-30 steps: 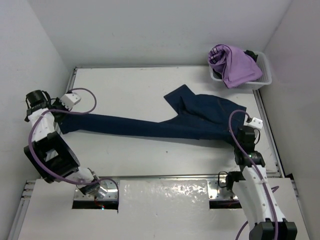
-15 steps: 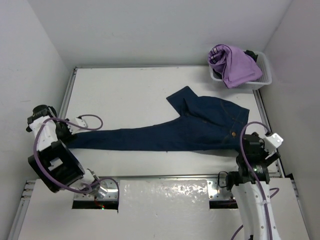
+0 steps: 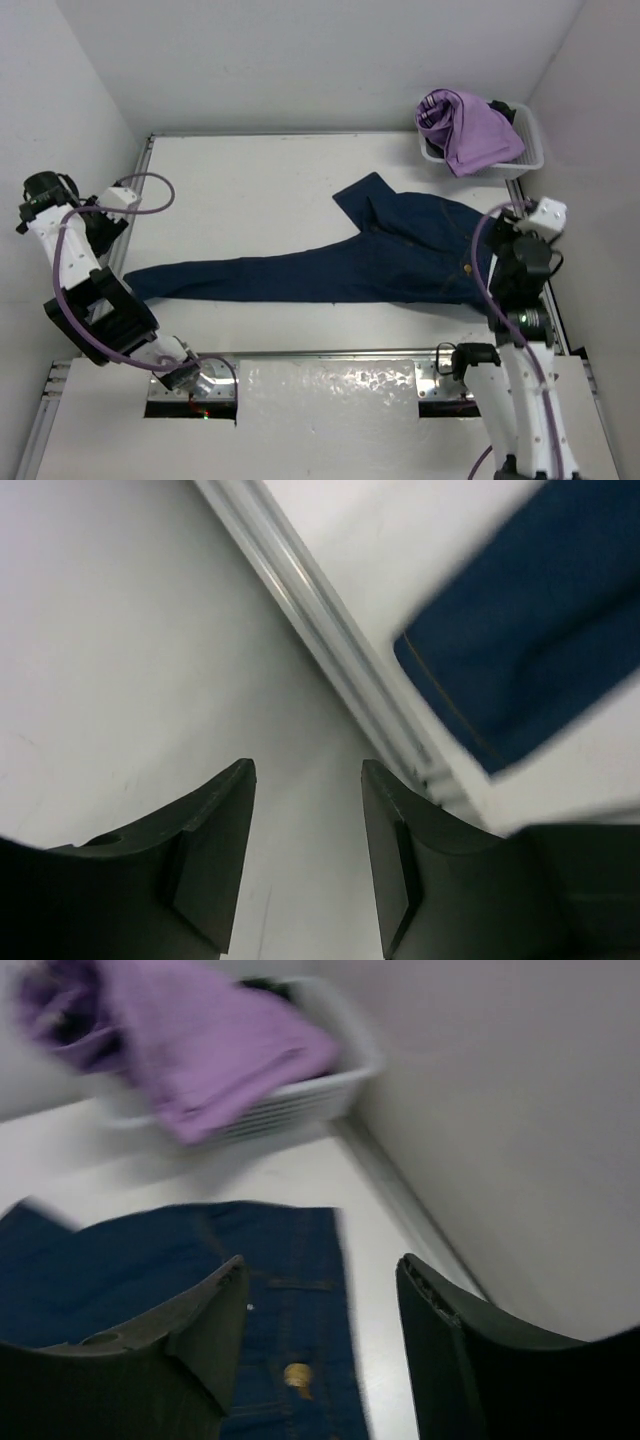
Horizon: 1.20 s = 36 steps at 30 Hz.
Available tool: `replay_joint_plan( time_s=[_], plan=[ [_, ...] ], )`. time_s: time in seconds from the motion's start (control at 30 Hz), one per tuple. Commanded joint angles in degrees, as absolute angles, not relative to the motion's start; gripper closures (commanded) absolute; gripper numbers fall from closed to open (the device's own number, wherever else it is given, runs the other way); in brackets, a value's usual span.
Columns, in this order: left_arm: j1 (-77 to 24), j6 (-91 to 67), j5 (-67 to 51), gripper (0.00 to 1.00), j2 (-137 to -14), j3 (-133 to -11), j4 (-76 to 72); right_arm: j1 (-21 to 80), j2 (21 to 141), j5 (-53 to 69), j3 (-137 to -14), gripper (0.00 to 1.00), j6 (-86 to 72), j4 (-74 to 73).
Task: Fold and stack the trousers
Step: Flatten the trousers out
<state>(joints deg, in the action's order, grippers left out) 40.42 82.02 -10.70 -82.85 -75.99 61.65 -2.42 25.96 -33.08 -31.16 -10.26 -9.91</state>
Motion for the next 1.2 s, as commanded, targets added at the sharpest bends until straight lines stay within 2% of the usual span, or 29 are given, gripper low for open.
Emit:
replay_joint_plan(
  time_s=[0.0, 0.03, 0.07, 0.1, 0.13, 0.17, 0.2, 0.23, 0.43, 0.67, 0.8, 0.93, 1.0, 1.17],
  plan=[
    [35.37, 65.60, -19.17, 0.55, -85.78, -72.82, 56.88, -2.37, 39.43, -4.79, -37.43, 0.43, -4.82, -8.33],
    [32.98, 63.30, -16.03, 0.55, -84.74, -69.99, 54.26, -2.37, 43.20, 1.52, -39.96, 0.60, -9.62, -13.05],
    [30.52, 61.72, -14.78, 0.56, -84.12, -66.74, 50.92, -2.11, 50.12, 4.71, -40.60, 0.70, -12.10, -14.75],
    [26.58, 60.83, -14.16, 0.56, -83.33, -60.71, 49.84, -1.59, 52.97, 9.44, -40.61, 0.86, -16.22, -15.20],
    [25.50, 60.65, -14.24, 0.56, -82.54, -58.38, 48.96, -0.54, 54.91, 9.49, -40.00, 0.87, -17.39, -14.51],
    [25.14, 60.12, -14.50, 0.57, -81.31, -54.62, 46.78, 5.65, 56.67, 9.93, -37.82, 0.94, -17.84, -12.76],
    [25.22, 59.86, -13.72, 0.57, -81.04, -53.19, 45.63, 9.19, 57.04, 9.24, -36.49, 0.96, -16.10, -8.22],
    [25.40, 60.03, -9.97, 0.59, -80.77, -50.56, 43.53, 16.36, 57.30, 8.79, -34.04, 0.97, -15.04, -6.00],
    [25.66, 67.14, -0.36, 0.60, -78.41, -41.06, 38.95, 33.45, 71.87, 9.41, -39.97, 1.00, -9.94, -4.22],
    [25.58, 78.65, 2.72, 0.56, -73.57, -33.67, 36.21, 39.37, 92.53, 11.59, -51.49, 1.00, -6.77, -3.51],
    [25.66, 85.50, 8.34, 0.56, -72.95, -31.30, 27.46, 42.09, 101.15, 14.75, -56.86, 1.00, -2.47, -7.64],
    [26.80, 98.49, 8.70, 0.55, -73.82, -25.07, 13.13, 43.94, 100.56, 19.33, -53.10, 1.00, 3.51, -8.87],
    [27.16, 99.14, 6.78, 0.53, -75.66, -25.65, 7.67, 44.56, 99.06, 20.30, -50.12, 1.00, 6.32, -10.10],
    [28.82, 85.27, 2.82, 0.53, -84.27, -37.69, 14.49, 46.58, 92.13, 18.38, -43.61, 1.00, 12.73, -12.48]
  ],
)
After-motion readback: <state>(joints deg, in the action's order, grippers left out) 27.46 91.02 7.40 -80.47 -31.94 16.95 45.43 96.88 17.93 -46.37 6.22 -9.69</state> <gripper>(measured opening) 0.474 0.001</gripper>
